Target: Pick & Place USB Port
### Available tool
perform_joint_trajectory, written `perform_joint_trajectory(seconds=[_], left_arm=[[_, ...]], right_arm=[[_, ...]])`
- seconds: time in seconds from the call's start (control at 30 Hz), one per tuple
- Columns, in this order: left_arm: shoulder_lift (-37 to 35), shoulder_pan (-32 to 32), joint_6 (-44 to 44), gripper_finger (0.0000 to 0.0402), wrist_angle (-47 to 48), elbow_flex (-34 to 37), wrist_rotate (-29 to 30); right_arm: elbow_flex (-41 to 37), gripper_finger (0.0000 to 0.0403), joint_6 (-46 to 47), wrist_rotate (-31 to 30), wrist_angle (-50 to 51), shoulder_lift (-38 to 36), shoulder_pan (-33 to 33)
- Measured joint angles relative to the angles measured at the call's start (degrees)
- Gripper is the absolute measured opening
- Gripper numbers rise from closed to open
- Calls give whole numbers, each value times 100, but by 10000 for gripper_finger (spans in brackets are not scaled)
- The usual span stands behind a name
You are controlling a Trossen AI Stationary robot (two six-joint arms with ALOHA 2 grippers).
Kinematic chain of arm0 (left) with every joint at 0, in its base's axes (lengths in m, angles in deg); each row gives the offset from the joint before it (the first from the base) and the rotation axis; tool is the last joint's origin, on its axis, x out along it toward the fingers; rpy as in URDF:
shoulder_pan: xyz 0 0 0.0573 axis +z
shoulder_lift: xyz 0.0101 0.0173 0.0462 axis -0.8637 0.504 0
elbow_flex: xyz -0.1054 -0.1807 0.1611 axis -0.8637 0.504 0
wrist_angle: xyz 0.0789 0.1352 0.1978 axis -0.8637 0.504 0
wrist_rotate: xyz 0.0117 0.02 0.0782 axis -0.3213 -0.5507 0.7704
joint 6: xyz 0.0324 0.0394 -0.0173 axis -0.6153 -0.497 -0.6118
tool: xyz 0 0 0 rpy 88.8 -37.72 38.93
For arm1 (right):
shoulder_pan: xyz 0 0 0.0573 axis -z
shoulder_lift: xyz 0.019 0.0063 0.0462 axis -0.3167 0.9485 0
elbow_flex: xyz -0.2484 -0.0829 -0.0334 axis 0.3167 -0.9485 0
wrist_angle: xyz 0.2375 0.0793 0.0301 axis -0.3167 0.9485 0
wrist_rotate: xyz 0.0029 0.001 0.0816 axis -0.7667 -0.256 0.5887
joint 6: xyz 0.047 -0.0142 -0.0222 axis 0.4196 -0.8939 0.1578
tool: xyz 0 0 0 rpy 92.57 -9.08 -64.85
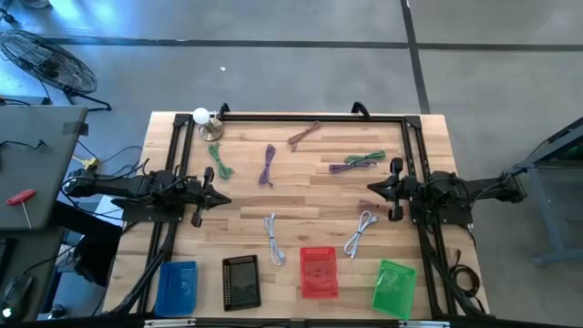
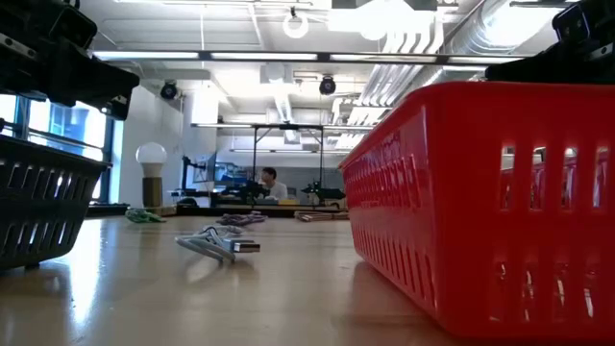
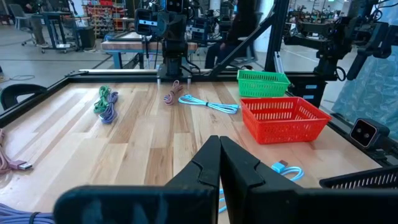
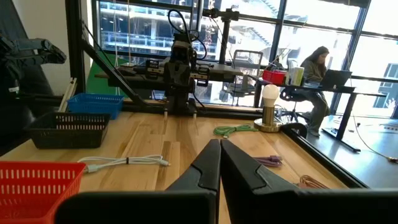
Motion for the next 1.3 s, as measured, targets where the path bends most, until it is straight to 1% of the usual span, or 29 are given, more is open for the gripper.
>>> perform_joint_trajectory(seconds=[0.8,0.97,1.3], left_arm=[[1,-1,-1,0,0,0,2],[1,0,-457,0,-2,0,101],[1,0,-455,0,-4,0,98]], right_arm=[[2,3,0,0,0,0,0],[2,3,0,0,1,1,1],[0,2,20,0,2,0,0]])
